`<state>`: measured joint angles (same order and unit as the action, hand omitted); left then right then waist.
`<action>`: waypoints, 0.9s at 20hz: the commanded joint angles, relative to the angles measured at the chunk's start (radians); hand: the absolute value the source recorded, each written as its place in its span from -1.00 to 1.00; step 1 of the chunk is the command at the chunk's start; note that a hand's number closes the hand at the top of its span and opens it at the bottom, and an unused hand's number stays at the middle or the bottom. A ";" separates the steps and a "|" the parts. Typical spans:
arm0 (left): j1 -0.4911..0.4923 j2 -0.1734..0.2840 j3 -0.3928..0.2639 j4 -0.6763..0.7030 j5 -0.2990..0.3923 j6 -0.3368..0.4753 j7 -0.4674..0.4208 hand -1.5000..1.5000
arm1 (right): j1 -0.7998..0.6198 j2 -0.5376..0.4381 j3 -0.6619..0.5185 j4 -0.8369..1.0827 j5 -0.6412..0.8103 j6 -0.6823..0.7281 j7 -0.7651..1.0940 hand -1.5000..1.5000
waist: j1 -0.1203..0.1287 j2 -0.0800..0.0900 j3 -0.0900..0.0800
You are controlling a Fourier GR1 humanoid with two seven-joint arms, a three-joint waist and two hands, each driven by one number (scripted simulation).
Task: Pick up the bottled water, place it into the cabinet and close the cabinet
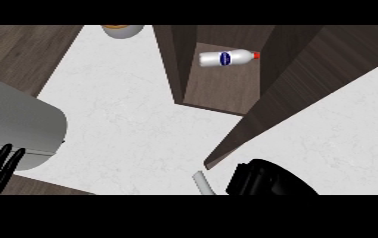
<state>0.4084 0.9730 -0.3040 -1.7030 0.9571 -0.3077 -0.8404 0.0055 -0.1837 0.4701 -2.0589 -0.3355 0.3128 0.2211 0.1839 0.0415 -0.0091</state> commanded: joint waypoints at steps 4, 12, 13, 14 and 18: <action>0.023 -0.005 0.016 0.007 0.031 -0.045 -0.011 -1.00 | -0.358 0.168 -0.189 0.323 0.060 -0.218 0.111 1.00 | -0.042 -0.016 0.005; 0.047 -0.009 0.036 0.021 0.006 -0.075 -0.019 -1.00 | -0.780 0.183 -0.356 0.791 0.105 -0.271 0.065 1.00 | -0.063 -0.018 0.007; 0.051 -0.003 0.044 0.011 0.025 -0.076 -0.008 -1.00 | -0.802 0.178 -0.371 0.840 0.102 -0.266 0.059 1.00 | -0.062 -0.016 0.008; 0.071 -0.014 0.050 0.059 -0.003 -0.119 -0.046 -1.00 | -0.818 0.182 -0.377 0.861 0.098 -0.255 0.032 1.00 | -0.079 -0.023 0.007; 0.053 -0.018 0.044 -0.006 0.023 -0.066 0.004 -1.00 | -0.744 0.176 -0.317 0.839 0.066 -0.243 0.081 1.00 | -0.081 -0.028 0.011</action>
